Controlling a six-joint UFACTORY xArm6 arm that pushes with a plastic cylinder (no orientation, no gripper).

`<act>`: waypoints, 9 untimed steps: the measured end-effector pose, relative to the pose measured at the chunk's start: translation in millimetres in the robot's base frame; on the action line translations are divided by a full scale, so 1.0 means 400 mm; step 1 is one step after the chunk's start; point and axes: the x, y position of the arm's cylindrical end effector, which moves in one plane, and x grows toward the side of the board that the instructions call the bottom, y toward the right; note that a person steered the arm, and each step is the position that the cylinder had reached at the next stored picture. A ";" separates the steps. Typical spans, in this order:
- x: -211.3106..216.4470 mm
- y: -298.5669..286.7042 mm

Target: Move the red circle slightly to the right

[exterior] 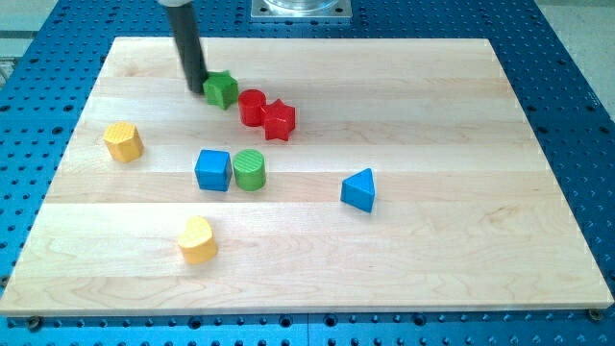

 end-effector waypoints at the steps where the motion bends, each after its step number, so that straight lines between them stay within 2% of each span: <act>1: 0.022 0.056; 2: -0.001 -0.023; 3: 0.108 -0.127; 4: 0.176 -0.072; 7: 0.177 0.013; 9: 0.248 0.125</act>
